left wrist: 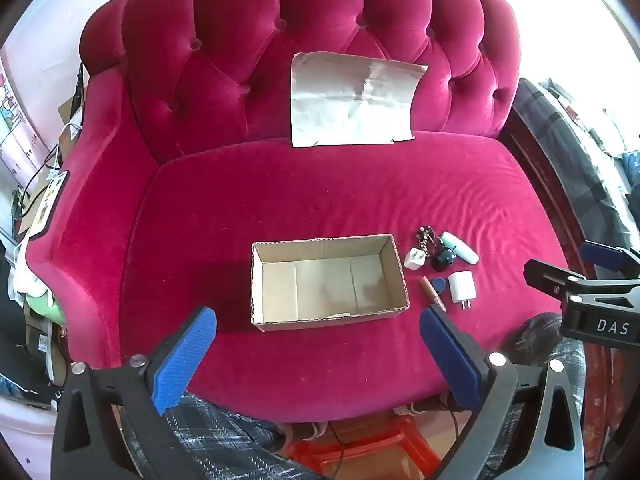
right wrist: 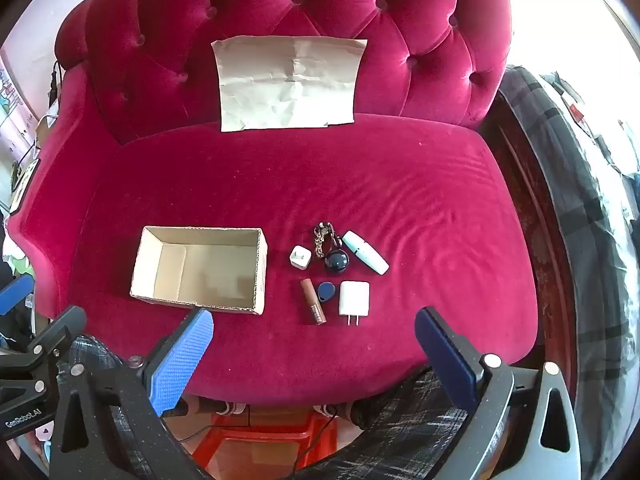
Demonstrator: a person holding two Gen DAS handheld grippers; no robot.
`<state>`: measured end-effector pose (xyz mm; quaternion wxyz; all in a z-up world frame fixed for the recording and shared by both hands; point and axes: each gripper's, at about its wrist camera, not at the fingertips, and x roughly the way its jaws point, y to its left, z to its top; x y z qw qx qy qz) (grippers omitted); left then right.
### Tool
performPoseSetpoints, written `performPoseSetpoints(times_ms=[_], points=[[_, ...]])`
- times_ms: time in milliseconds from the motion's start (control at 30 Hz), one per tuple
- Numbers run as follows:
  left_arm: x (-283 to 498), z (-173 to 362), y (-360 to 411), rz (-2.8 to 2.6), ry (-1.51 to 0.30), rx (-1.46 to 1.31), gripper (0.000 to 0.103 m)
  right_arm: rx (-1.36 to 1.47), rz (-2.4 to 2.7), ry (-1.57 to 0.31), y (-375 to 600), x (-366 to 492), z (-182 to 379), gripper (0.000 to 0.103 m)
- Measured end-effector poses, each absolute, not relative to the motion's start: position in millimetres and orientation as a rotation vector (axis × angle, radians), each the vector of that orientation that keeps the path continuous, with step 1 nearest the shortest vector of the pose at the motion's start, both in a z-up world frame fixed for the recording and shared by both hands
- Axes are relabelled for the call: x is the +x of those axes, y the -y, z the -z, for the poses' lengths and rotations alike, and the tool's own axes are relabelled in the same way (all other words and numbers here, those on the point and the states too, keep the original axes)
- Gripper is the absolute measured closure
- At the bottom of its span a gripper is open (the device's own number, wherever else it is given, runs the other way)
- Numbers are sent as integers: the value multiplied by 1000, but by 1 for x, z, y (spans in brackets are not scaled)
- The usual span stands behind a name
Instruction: Organize rigid objects
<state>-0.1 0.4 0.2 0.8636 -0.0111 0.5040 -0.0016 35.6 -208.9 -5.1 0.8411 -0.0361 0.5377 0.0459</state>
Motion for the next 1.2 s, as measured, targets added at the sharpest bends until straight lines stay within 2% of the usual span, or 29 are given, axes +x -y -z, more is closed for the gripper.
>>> performPoseSetpoints(times_ms=[1200], points=[[1, -8, 19, 39, -1048, 8, 0, -72, -99, -1123, 217, 37, -8, 0]])
